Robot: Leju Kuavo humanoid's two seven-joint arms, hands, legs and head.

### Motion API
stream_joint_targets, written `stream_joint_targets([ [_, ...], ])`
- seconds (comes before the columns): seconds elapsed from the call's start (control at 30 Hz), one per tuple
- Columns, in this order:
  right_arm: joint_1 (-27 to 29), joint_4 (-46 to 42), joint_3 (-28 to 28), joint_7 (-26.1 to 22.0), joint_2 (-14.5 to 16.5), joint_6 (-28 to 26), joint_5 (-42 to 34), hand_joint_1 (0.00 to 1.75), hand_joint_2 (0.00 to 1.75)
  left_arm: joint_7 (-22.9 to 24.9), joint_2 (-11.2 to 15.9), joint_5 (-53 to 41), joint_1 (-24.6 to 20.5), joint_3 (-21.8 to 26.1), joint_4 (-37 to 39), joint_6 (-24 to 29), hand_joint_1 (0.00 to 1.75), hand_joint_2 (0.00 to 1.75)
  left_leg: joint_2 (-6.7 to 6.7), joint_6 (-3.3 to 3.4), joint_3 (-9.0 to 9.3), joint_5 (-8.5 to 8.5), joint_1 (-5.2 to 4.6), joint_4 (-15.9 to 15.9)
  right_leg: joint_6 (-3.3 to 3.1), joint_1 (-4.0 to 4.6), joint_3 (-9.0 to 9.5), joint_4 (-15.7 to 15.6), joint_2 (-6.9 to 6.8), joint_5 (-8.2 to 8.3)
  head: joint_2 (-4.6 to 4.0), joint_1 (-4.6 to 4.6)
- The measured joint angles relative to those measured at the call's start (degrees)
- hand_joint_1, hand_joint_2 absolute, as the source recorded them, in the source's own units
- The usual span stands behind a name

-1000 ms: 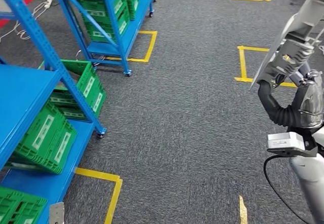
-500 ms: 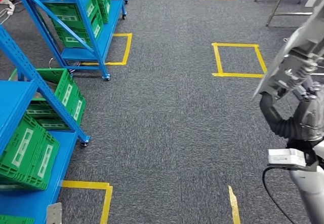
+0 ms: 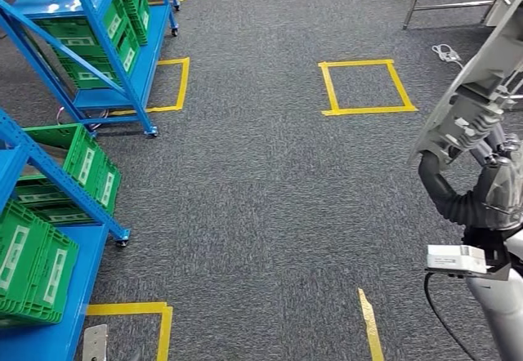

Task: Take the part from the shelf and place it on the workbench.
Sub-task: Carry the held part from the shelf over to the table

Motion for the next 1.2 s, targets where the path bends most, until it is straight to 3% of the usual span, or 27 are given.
stream_joint_targets([
  [0.07, -0.12, 0.00, 0.02, -0.01, 0.09, -0.04, 0.06, 1.75, 1.75, 0.01, -0.05, -0.01, 0.08, -0.09, 0.00, 0.00, 0.00, 1.75, -0.58, -0.02, -3.69, -3.29, -0.01, 7.68, -0.46, 0.23, 0.35, 0.01, 0.25, -0.28, 0.00, -0.03],
  [0.1, -0.13, 0.00, 0.03, -0.01, 0.12, -0.04, 0.07, 1.75, 1.75, 0.01, -0.06, -0.01, 0.13, -0.14, 0.00, 0.00, 0.00, 1.75, -0.68, 0.09, -5.24, -3.95, -0.03, 10.43, -0.59, 0.38, 0.56, 0.02, 0.46, -0.45, 0.00, -0.02],
  [0.13, -0.13, 0.00, 0.04, -0.01, 0.14, -0.05, 0.07, 1.75, 1.75, 0.01, -0.05, -0.02, 0.17, -0.18, 0.00, 0.00, 0.00, 1.75, -0.75, 0.29, -5.98, -3.47, -0.07, 11.28, -0.66, 0.51, 0.81, 0.03, 0.68, -0.65, 0.00, -0.02],
  [0.17, -0.13, 0.00, 0.05, -0.01, 0.14, -0.05, 0.07, 1.75, 1.75, 0.01, -0.03, -0.02, 0.20, -0.21, 0.00, 0.00, 0.00, 1.75, -0.82, 0.57, -5.72, -1.82, -0.15, 9.90, -0.67, 0.60, 1.18, 0.04, 0.90, -0.90, 0.00, -0.02],
  [0.23, -0.15, 0.01, 0.05, -0.01, 0.16, -0.07, 0.07, 1.75, 1.75, 0.01, 0.03, -0.02, 0.22, -0.27, 0.00, 0.00, 0.00, 1.75, -1.18, 1.31, -2.93, 3.09, -0.50, 2.56, -0.52, 0.66, 1.97, 0.03, 1.23, -1.55, 0.00, 0.01],
  [0.3, -0.23, 0.02, 0.06, -0.01, 0.18, -0.15, 0.09, 1.75, 1.75, 0.02, 0.10, -0.03, 0.18, -0.31, -0.01, 0.00, 0.00, 1.75, -1.59, 1.92, -0.57, 5.48, -0.90, -3.49, -0.11, 0.69, 2.25, 0.03, 1.51, -2.01, 0.00, 0.02],
  [0.4, -0.33, 0.01, 0.05, -0.02, 0.19, -0.27, 0.25, 1.75, 1.75, 0.03, 0.14, -0.04, 0.09, -0.34, -0.01, 0.00, 0.00, 1.75, -1.57, 2.51, 0.13, 4.89, -1.01, -5.75, 0.74, 0.59, 1.83, 0.28, 1.67, -1.82, 0.00, -0.05],
  [0.47, -0.43, 0.01, 0.04, 0.02, 0.19, -0.27, 0.33, 1.75, 1.75, 0.03, 0.15, -0.04, 0.09, -0.36, -0.01, -0.01, 0.00, 1.75, -1.49, 2.97, 0.97, 4.85, -0.76, -6.45, 1.13, 0.58, 0.89, 2.12, 1.24, -2.67, 0.00, 0.10],
  [0.53, -0.55, 0.02, 0.04, 0.09, 0.19, -0.27, 0.41, 1.75, 1.75, 0.03, 0.13, -0.05, 0.04, -0.39, -0.02, -0.19, 0.00, 1.75, -1.46, 3.30, 1.66, 4.58, -0.66, -6.78, 1.52, 0.50, -2.38, 7.97, 0.80, -4.96, 0.00, 0.27],
  [0.6, -0.58, 0.02, 0.04, 0.15, 0.19, -0.27, 0.54, 1.75, 1.75, 0.04, 0.07, -0.05, 0.11, -0.43, -0.02, -0.56, 0.00, 1.75, -1.43, 3.38, 2.06, 4.05, -0.67, -6.78, 1.94, 0.36, -6.91, 14.68, 0.73, -6.78, 0.00, 0.29],
  [0.63, -0.58, 0.02, 0.04, 0.16, 0.19, -0.26, 0.58, 1.75, 1.75, 0.04, 0.03, -0.05, 0.17, -0.44, -0.02, -0.69, 0.00, 1.75, -1.41, 3.29, 2.39, 3.74, -0.64, -6.77, 2.12, 0.26, -8.35, 15.98, 0.70, -6.43, 0.00, 0.29],
  [0.67, -0.60, 0.02, 0.04, 0.17, 0.19, -0.26, 0.61, 1.75, 1.75, 0.04, 0.03, -0.04, 0.20, -0.45, -0.02, -0.76, 0.00, 1.75, -1.38, 3.15, 2.87, 3.36, -0.58, -6.76, 2.28, 0.13, -8.64, 15.06, 0.63, -4.88, 0.00, 0.30],
  [0.73, -0.62, 0.03, 0.04, 0.19, 0.19, -0.25, 0.63, 1.75, 1.75, 0.04, 0.04, -0.02, 0.21, -0.49, -0.02, -0.84, 0.00, 1.75, -1.36, 2.68, 4.10, 2.41, -0.42, -6.73, 2.67, -0.23, -6.37, 8.33, 0.27, 0.17, 0.00, 0.29],
  [0.77, -0.65, 0.06, 0.06, 0.21, 0.19, -0.22, 0.64, 1.75, 1.75, 0.04, 0.08, 0.02, 0.17, -0.51, -0.02, -0.89, 0.00, 1.75, -1.35, 2.36, 4.55, 1.99, -0.40, -6.65, 2.78, -0.22, -5.13, 4.86, 0.01, 1.64, 0.00, 0.34],
  [0.83, -0.71, 0.10, 0.08, 0.26, 0.20, -0.16, 0.79, 1.75, 1.75, 0.07, 0.15, 0.11, 0.15, -0.57, -0.02, -0.98, 0.00, 1.75, -1.30, 1.71, 4.69, 1.44, -0.52, -6.54, 2.15, 0.02, -3.65, 1.24, -0.31, 1.96, 0.00, 0.37],
  [0.93, -0.55, 0.04, 0.04, 0.35, 0.19, -0.13, 1.17, 1.75, 1.75, 0.20, 0.15, 0.22, 0.24, -0.65, -0.02, -0.82, 0.00, 1.75, -1.19, 0.92, 4.45, 1.25, -0.59, -5.76, 0.67, 0.11, -2.94, 0.43, -0.09, 1.80, 0.00, 0.15],
  [1.0, -0.47, 0.00, 0.01, 0.39, 0.19, -0.15, 1.24, 1.75, 1.75, 0.23, 0.10, 0.39, 0.18, -0.68, -0.02, -0.49, 0.00, 1.75, -1.20, 0.44, 2.02, 0.94, -0.48, -1.14, 0.05, 0.05, -2.14, 0.30, -0.01, 1.48, 0.00, 0.08],
  [1.1, -0.32, 0.00, -0.01, 0.38, 0.19, -0.16, 1.37, 1.75, 1.75, 0.27, -0.08, 0.57, 0.32, -0.69, -0.02, -0.03, 0.00, 1.75, -1.21, 0.21, -4.85, -2.73, -0.42, 9.20, -0.76, 0.37, -1.17, 0.28, 0.22, 0.58, 0.00, 0.04],
  [1.13, -0.28, 0.00, 0.00, 0.37, 0.20, -0.16, 1.44, 1.75, 1.75, 0.33, -0.10, 0.62, 0.39, -0.68, -0.02, 0.11, 0.00, 1.75, -1.22, 0.35, -6.31, -3.37, -0.45, 10.53, -0.86, 0.53, -0.77, 0.29, 0.39, 0.24, 0.00, 0.04],
  [1.17, -0.27, 0.00, 0.01, 0.37, 0.20, -0.16, 1.51, 1.75, 1.75, 0.41, -0.09, 0.67, 0.43, -0.67, -0.02, 0.22, 0.00, 1.75, -1.24, 0.61, -6.84, -2.68, -0.53, 10.00, -0.93, 0.68, -0.32, 0.29, 0.57, -0.10, 0.00, 0.04],
  [1.2, -0.26, 0.00, 0.01, 0.37, 0.21, -0.16, 1.56, 1.75, 1.75, 0.51, -0.06, 0.72, 0.43, -0.66, -0.02, 0.31, 0.00, 1.75, -1.25, 0.97, -6.43, -0.54, -0.69, 7.55, -0.96, 0.78, 0.22, 0.29, 0.72, -0.45, 0.00, 0.04],
])
